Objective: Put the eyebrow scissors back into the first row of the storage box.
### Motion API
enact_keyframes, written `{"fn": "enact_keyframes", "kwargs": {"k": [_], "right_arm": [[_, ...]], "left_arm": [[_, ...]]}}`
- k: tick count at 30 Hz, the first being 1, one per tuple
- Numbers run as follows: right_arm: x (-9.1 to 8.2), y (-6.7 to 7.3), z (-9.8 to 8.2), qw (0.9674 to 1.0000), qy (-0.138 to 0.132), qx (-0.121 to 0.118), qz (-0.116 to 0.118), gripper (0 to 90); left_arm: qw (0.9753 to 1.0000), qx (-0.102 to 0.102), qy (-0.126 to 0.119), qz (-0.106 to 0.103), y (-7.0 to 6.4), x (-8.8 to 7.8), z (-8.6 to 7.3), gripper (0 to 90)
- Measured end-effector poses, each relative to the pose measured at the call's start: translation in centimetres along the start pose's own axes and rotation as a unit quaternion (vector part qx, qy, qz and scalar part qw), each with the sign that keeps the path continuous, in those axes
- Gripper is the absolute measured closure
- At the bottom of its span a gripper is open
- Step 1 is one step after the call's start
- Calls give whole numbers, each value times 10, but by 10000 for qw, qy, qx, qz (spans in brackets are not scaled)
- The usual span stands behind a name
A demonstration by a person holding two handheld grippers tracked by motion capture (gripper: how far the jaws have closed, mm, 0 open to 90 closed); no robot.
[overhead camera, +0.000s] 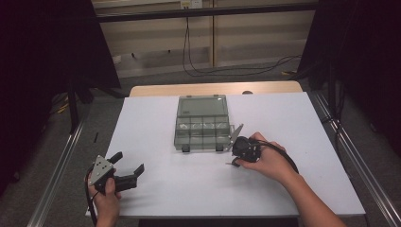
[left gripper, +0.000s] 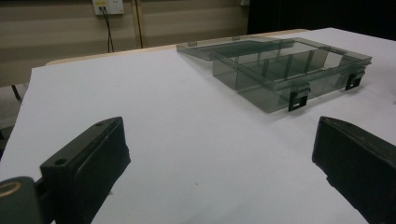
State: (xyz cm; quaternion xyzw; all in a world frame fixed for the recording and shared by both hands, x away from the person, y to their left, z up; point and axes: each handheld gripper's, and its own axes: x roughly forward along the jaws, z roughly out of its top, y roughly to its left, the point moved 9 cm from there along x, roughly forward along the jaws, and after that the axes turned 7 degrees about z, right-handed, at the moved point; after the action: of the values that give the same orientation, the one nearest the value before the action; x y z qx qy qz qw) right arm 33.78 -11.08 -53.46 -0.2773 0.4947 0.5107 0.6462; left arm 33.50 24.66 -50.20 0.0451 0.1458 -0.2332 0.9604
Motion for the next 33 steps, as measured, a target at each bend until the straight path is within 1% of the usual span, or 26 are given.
{"fn": "enact_keyframes", "kwargs": {"k": [1, 2, 3, 4, 5, 6, 8, 9, 10, 11, 12, 13, 14, 16, 19, 20, 21, 26, 29, 30, 33], "right_arm": [[-1, 0, 0, 10000, -25, 19, -21, 891], [-3, 0, 0, 9999, -44, 131, -42, 891], [-4, -2, 2, 9999, -101, -31, -39, 891], [-6, -2, 2, 9999, -132, 68, -47, 891], [-6, -2, 2, 9999, -132, 68, -47, 891], [-6, -3, 3, 9999, -160, 34, -45, 891], [-11, -6, 6, 9996, -259, 54, -81, 891], [-12, -6, 7, 9995, -298, 51, -73, 891], [-14, -7, 8, 9994, -339, 59, -68, 891], [-15, -8, 10, 9992, -389, 21, -66, 891], [-17, -9, 11, 9991, -413, 45, -85, 891], [-18, -9, 13, 9989, -464, 64, -61, 891], [-19, -11, 14, 9989, -472, 17, -66, 891], [-20, -11, 16, 9988, -492, 59, -56, 891], [-23, -14, 20, 9986, -515, 22, -79, 892], [-26, -15, 24, 9983, -581, 59, -76, 892], [-26, -15, 24, 9983, -581, 59, -76, 892], [-33, -21, 35, 9976, -683, 31, -142, 892], [-36, -23, 38, 9974, -705, 48, -160, 892], [-38, -25, 42, 9970, -760, -24, -169, 892], [-41, -28, 48, 9968, -771, -2, -192, 892]], "left_arm": [[10000, 2, 0, -2, 0, 0, 0, 34], [10000, 2, 0, -2, 0, 0, 0, 34], [10000, 5, -1, -5, 0, 0, 0, 34], [10000, 2, -3, -7, 0, 0, 0, 34], [10000, -16, -4, 1, 0, 0, 0, 34], [10000, 10, -8, -8, 0, 0, 0, 34], [10000, -18, -30, 13, 0, 0, 1, 34], [10000, 19, -9, 6, 0, 0, 0, 34], [10000, -14, -5, 3, 0, 0, 0, 34], [10000, 8, 1, 2, 0, 0, 0, 34], [10000, 26, -3, 6, 0, 0, 0, 34], [10000, -36, -20, 2, -1, 0, 0, 34], [10000, -18, -30, 11, 0, 0, 1, 34], [10000, -32, -33, 7, 0, 0, 1, 34], [10000, -25, -30, 2, 0, 0, 1, 34], [10000, -23, -28, 5, 0, 0, 1, 34], [10000, -22, -31, 6, 0, 0, 1, 34], [10000, -12, -42, -26, 0, 0, 1, 34], [10000, -18, -46, -30, 0, 0, 1, 34], [10000, -18, -45, -31, 0, -1, 1, 34], [10000, -20, -52, -40, 0, -1, 1, 34]]}}
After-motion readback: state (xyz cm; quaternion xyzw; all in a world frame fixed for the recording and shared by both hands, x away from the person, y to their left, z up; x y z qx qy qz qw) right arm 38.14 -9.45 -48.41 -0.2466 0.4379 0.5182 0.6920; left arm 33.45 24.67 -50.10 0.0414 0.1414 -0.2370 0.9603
